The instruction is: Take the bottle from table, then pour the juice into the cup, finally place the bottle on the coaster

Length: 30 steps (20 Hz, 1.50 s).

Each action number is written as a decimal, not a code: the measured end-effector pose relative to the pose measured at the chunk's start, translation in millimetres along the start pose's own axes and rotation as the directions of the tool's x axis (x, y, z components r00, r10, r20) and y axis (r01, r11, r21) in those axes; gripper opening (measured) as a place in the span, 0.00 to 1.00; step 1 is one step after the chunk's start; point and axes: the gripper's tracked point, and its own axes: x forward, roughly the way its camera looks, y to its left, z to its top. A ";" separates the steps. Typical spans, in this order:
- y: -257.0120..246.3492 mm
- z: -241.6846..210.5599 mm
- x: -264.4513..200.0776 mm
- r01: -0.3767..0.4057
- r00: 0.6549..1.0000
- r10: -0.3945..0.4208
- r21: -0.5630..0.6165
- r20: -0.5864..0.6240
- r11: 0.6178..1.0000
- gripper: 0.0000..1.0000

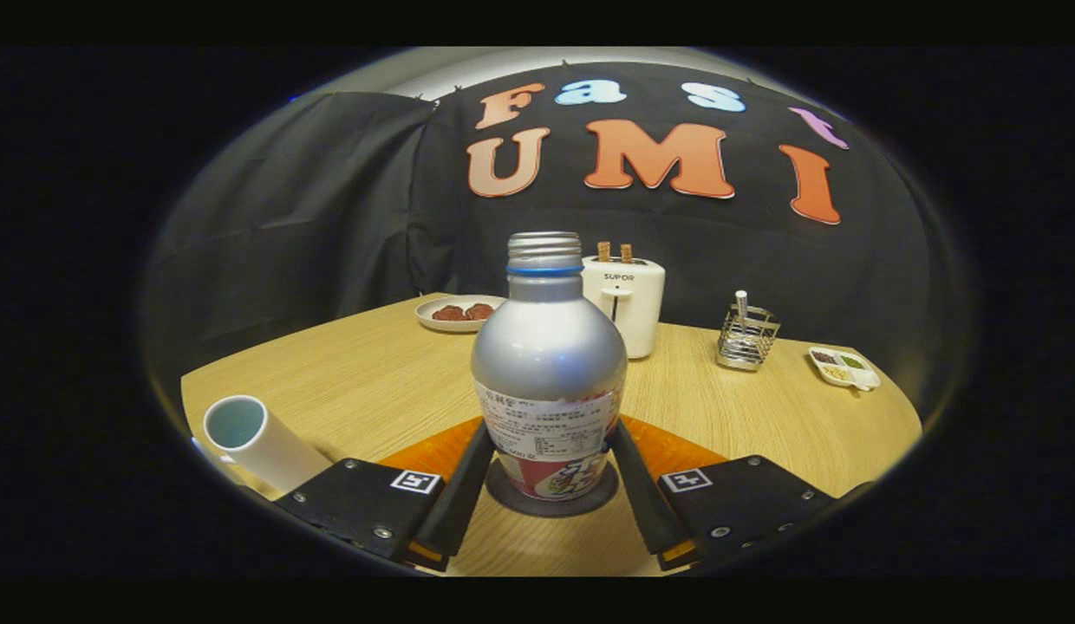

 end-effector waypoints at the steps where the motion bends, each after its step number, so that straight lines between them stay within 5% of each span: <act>1: 0.0 0.6 -0.8 -0.001 1.000 0.001 0.004 0.009 1.000 0.78; 19: -21.2 54.8 -54.0 0.001 0.987 -0.010 0.052 0.162 0.999 0.93; 30: -66.3 153.1 -150.6 0.083 0.909 -0.107 0.077 0.402 0.994 0.95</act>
